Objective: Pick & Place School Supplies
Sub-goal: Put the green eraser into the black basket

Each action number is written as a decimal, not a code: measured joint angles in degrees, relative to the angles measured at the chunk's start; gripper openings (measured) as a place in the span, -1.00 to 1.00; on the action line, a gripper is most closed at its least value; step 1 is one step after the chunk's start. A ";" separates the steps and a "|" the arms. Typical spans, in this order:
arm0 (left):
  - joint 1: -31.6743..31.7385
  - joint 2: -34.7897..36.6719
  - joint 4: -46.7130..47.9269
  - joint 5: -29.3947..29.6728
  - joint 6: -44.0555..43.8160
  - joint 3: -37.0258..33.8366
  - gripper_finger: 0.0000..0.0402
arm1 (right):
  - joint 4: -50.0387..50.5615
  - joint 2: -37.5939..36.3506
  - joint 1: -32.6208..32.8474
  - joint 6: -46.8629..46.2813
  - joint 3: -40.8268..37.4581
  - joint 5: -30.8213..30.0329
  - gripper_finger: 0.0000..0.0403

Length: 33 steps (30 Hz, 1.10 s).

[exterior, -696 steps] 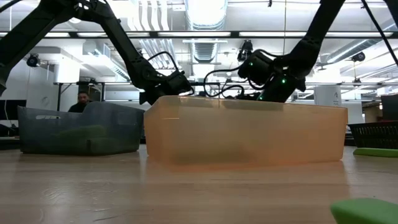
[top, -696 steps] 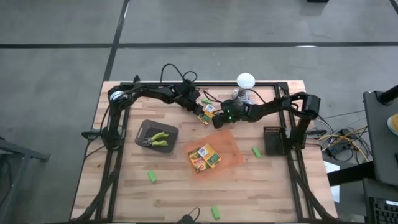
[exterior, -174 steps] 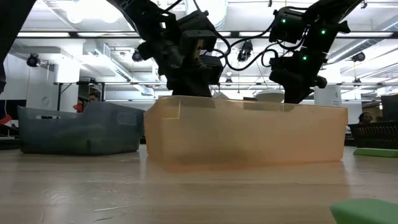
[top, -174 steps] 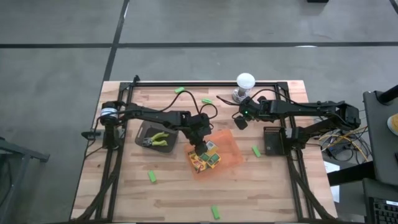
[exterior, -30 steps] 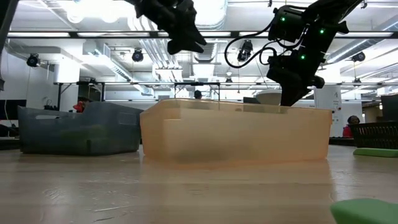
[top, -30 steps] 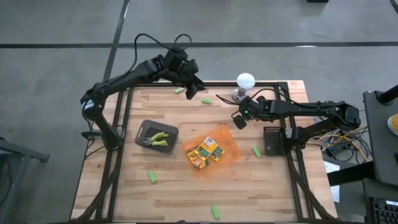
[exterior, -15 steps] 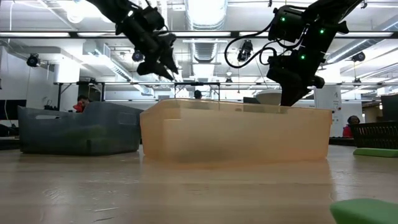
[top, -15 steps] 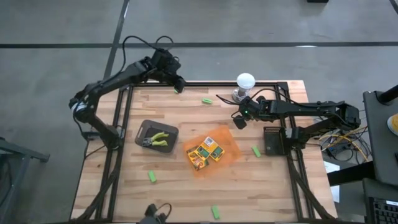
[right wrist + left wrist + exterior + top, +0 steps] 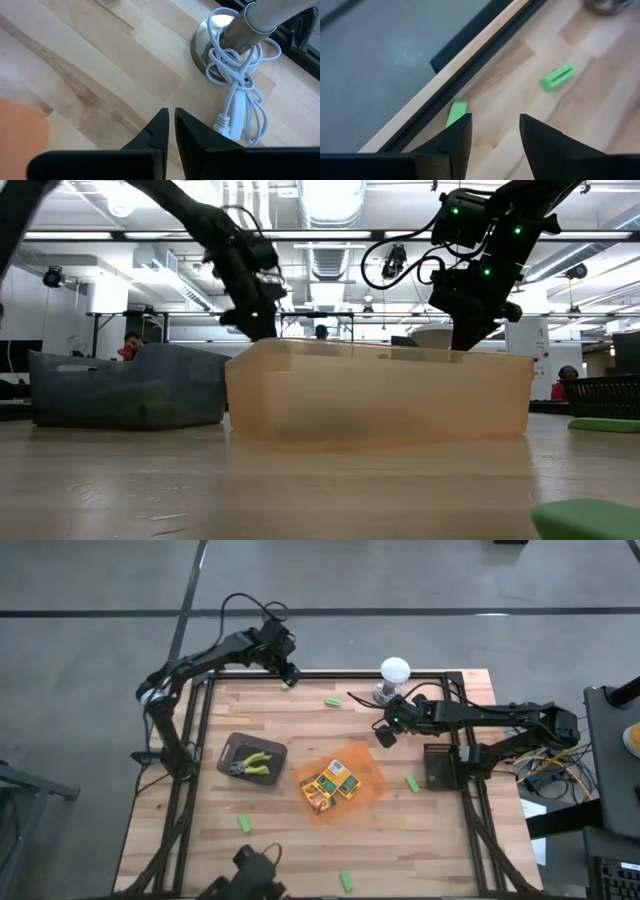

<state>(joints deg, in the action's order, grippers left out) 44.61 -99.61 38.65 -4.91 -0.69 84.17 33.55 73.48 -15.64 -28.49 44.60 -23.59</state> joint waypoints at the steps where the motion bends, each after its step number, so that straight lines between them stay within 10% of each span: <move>1: 0.26 -1.37 0.19 0.01 -0.02 0.53 -0.15 | -0.01 0.01 0.00 -0.02 0.00 0.00 -0.87; 14: 2.07 -14.70 5.03 2.59 1.04 5.83 -0.15 | 0.01 0.01 0.02 -0.02 0.00 0.00 -0.87; 33: 3.92 -16.02 5.03 2.80 2.30 4.80 -0.15 | 0.01 0.01 0.00 0.00 0.00 0.00 -0.87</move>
<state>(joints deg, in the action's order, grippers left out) 48.53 -115.63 43.68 -2.11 1.61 88.97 33.56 73.49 -15.64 -28.49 44.60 -23.59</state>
